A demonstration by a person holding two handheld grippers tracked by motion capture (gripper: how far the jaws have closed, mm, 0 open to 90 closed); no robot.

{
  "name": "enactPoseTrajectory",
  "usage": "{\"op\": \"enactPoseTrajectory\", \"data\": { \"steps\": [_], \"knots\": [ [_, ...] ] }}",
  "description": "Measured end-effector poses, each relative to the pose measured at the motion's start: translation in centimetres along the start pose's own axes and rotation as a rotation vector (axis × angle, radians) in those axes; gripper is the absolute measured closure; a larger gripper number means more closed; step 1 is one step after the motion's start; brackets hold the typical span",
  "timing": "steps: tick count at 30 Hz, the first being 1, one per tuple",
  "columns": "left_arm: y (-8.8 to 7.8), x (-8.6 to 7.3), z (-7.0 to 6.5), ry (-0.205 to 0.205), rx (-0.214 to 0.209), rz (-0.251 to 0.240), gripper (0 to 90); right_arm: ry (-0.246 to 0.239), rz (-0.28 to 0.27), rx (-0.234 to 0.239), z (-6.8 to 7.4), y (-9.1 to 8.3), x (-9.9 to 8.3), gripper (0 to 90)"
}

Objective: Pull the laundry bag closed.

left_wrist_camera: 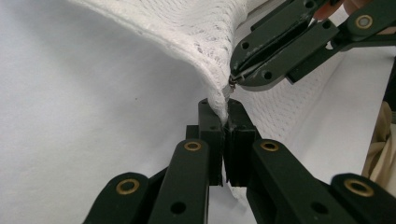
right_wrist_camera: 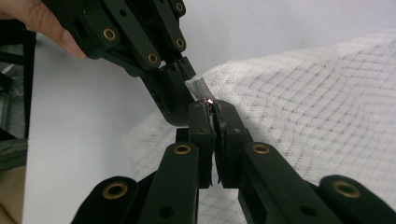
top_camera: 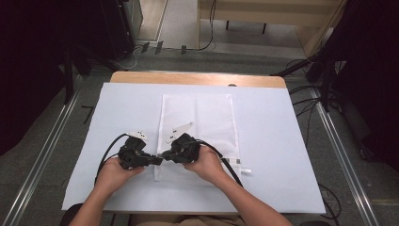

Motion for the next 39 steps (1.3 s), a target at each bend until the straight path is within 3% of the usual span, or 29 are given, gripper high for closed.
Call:
{"op": "enactPoseTrajectory", "data": {
  "steps": [2,5,9,12,17,20,24,30,39],
  "knots": [
    [0.0,0.0,0.0,-0.009,-0.010,-0.006,88.5,-0.003,0.007,-0.021,0.0,0.1,-0.1,88.2],
    [0.0,-0.1,-0.1,0.002,-0.004,0.008,88.5,0.007,0.008,-0.005,0.0,0.1,-0.2,88.2],
    [-0.2,-0.1,-0.1,0.000,-0.005,-0.008,88.6,-0.019,0.005,-0.014,0.0,0.0,-0.2,88.2],
    [-0.5,-0.2,0.1,-0.008,-0.001,-0.011,88.7,0.000,0.030,-0.042,-0.4,0.0,-0.6,88.3],
    [-0.4,-0.1,0.1,-0.002,0.001,-0.017,88.6,0.019,0.034,-0.040,-0.8,-0.1,-0.9,88.1],
    [-0.6,-0.2,0.1,0.000,0.004,-0.028,88.6,0.030,0.013,-0.014,-1.0,-0.3,-1.0,88.1],
    [-0.5,-0.2,0.0,0.007,0.004,-0.031,88.6,0.014,0.019,-0.036,-1.0,-0.4,-1.0,88.1],
    [-0.6,-0.2,0.0,0.020,0.010,-0.030,88.6,-0.004,0.017,-0.021,-1.0,-0.5,-1.2,88.1],
    [-0.8,-0.2,0.1,0.022,0.006,-0.042,88.5,0.012,0.016,-0.020,-1.5,-1.0,-2.0,88.0]
  ]
}}
Point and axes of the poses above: each handheld gripper's, and its own axes: y roughly forward along the jaws, x roughly out of its top, z roughly to its left, the point moved 2 cm from there along y, roughly forward along the jaws, and after that the axes turned 7 degrees about z, right-handed, at the moved point
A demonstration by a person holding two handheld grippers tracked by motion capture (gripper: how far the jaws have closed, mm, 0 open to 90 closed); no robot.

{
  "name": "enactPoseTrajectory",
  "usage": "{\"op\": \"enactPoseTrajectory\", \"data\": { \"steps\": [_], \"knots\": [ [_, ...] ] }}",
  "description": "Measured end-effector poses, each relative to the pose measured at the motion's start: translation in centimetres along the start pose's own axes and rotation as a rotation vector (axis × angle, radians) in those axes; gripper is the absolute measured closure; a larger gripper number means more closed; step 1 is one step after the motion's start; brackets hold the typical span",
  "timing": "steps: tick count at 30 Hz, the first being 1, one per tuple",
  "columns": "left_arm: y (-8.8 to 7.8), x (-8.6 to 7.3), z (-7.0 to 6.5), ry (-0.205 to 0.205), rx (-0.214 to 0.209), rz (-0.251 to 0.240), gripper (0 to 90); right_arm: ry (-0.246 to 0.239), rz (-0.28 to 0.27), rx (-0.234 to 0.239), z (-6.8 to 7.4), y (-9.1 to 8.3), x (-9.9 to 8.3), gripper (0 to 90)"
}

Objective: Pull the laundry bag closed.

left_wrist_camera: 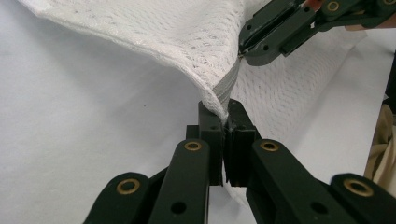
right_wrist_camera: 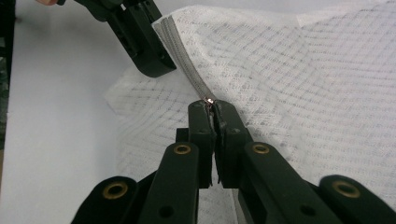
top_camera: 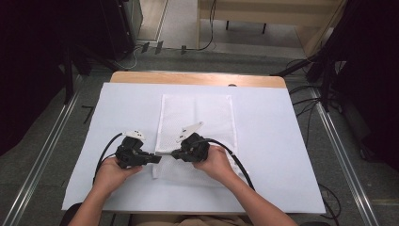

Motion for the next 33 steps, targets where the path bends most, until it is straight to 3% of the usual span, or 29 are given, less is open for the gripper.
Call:
{"op": "enactPoseTrajectory", "data": {
  "steps": [33],
  "knots": [
    [-0.3,-0.1,0.0,-0.014,-0.005,0.001,88.8,0.035,0.018,-0.013,-1.0,-1.0,-1.8,88.0]
  ]
}}
Point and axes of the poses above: each handheld gripper's, and its own axes: y roughly forward along the jaws, x roughly out of its top, z roughly to its left, the point moved 2 cm from there along y, roughly forward along the jaws, and after that the axes turned 7 degrees about z, right-handed, at the moved point
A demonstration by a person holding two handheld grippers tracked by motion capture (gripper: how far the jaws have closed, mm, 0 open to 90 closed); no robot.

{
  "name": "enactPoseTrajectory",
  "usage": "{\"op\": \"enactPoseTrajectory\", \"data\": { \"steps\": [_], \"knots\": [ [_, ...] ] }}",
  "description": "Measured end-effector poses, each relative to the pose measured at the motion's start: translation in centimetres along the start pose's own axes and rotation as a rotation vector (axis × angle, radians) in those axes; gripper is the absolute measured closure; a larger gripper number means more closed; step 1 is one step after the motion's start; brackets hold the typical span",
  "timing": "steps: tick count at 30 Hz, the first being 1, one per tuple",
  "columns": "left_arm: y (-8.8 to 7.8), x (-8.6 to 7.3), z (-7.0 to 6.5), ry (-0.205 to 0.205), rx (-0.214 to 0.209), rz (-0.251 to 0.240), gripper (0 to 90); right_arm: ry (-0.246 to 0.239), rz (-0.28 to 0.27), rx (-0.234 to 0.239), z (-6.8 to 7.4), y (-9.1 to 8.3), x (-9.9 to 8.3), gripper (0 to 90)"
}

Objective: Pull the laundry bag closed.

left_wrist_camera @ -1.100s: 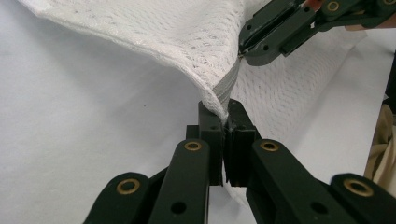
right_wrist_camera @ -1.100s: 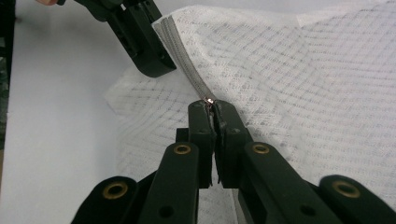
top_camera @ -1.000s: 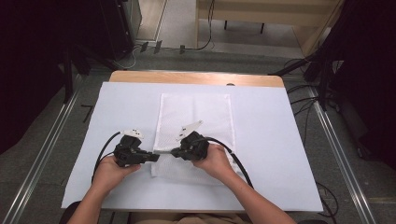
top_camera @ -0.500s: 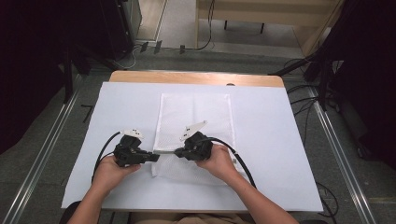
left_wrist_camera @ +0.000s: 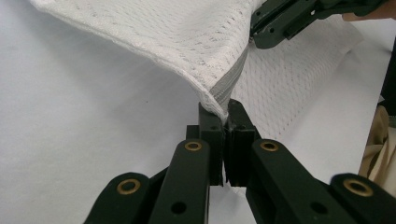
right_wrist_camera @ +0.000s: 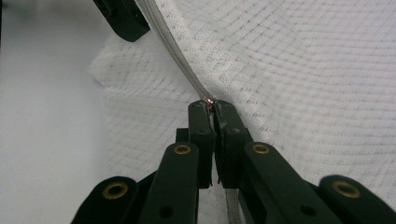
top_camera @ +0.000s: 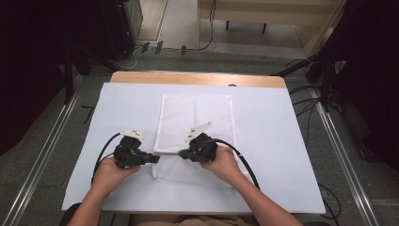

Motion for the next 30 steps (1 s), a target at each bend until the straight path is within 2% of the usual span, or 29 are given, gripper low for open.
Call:
{"op": "enactPoseTrajectory", "data": {
  "steps": [12,30],
  "knots": [
    [-0.1,-0.1,0.0,0.004,0.001,-0.001,88.7,-0.004,0.005,-0.007,-0.1,-0.3,-0.5,88.1],
    [-0.3,-0.2,-0.1,0.013,0.001,-0.008,88.7,0.023,0.003,-0.009,-0.7,-1.2,-1.8,88.0]
  ]
}}
Point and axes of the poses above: each handheld gripper's, and its own axes: y roughly forward along the jaws, x roughly out of its top, z roughly to its left, the point moved 2 cm from there along y, roughly forward along the jaws, and after that the axes turned 7 degrees about z, right-handed, at the moved point
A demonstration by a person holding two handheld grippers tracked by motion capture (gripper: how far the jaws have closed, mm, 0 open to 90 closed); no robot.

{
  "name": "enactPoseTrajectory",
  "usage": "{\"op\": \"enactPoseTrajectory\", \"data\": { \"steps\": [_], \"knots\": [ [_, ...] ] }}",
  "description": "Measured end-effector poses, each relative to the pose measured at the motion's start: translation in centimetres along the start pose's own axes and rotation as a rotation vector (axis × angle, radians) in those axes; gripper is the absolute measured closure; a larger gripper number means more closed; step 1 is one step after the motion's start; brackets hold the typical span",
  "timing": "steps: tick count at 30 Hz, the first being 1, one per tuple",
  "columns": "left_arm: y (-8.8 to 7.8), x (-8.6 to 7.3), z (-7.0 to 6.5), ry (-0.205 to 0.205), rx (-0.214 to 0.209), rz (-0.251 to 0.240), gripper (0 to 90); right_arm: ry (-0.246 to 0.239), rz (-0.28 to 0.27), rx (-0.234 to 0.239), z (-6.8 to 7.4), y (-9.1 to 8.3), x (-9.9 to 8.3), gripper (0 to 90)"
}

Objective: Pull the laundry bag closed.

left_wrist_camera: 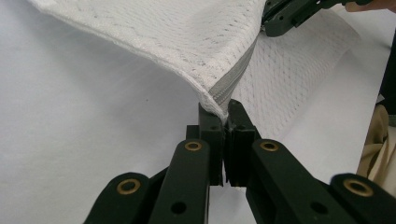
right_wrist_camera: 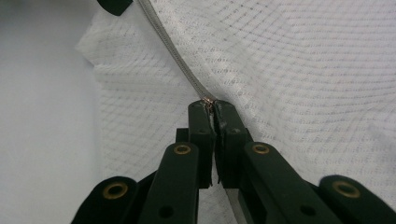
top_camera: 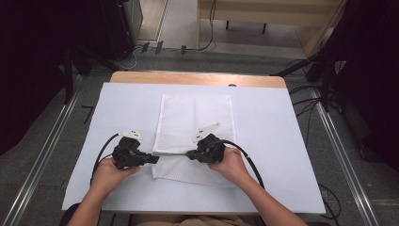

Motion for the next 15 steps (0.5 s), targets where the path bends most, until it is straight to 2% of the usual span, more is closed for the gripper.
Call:
{"op": "enactPoseTrajectory", "data": {
  "steps": [6,15],
  "knots": [
    [0.0,0.0,0.0,-0.004,0.005,0.001,88.7,-0.010,0.012,-0.008,0.0,-0.3,-0.4,88.0],
    [-0.1,0.0,0.1,-0.004,0.006,-0.002,88.7,0.017,0.017,-0.015,-0.5,-0.7,-1.2,88.0]
  ]
}}
Point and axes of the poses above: each handheld gripper's, and its own axes: y roughly forward along the jaws, x roughly out of its top, z roughly to its left, the point moved 2 cm from there along y, roughly forward along the jaws, and after that the axes turned 7 degrees about z, right-handed, at the moved point
